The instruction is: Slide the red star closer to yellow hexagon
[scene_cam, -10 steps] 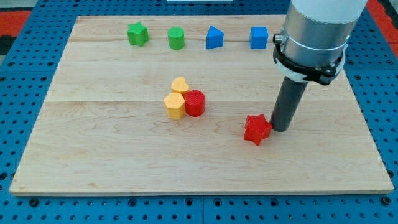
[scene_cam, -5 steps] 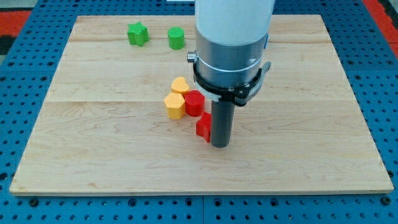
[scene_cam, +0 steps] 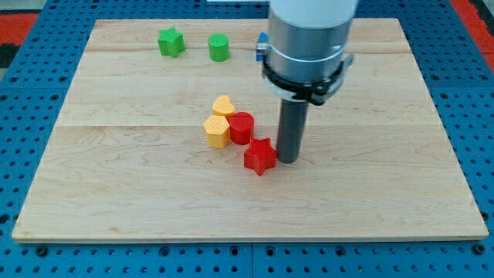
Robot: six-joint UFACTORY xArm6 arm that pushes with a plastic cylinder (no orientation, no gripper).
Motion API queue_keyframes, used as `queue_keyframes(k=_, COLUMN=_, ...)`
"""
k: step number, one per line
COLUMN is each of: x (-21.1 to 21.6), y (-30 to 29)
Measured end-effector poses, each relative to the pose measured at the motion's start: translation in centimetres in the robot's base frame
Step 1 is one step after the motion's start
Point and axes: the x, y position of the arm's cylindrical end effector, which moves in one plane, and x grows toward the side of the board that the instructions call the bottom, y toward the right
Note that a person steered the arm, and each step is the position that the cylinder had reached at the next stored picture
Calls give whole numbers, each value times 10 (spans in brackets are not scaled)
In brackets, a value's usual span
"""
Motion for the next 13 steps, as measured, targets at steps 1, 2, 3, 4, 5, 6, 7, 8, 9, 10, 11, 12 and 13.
queue_keyframes(k=1, x=0, y=-23)
queue_keyframes(k=2, x=0, y=-28)
queue_keyframes(k=3, x=0, y=-41)
queue_keyframes(k=4, x=0, y=-77)
queue_keyframes(k=5, x=3, y=-94)
queue_keyframes(k=6, x=30, y=-84)
queue_keyframes(k=7, x=50, y=-85)
queue_keyframes(k=8, x=50, y=-126)
queue_keyframes(k=9, x=40, y=-147)
queue_keyframes(k=10, x=22, y=-146)
queue_keyframes(k=11, x=18, y=-156)
queue_keyframes(k=12, x=-5, y=-157)
queue_keyframes(k=13, x=-12, y=-167)
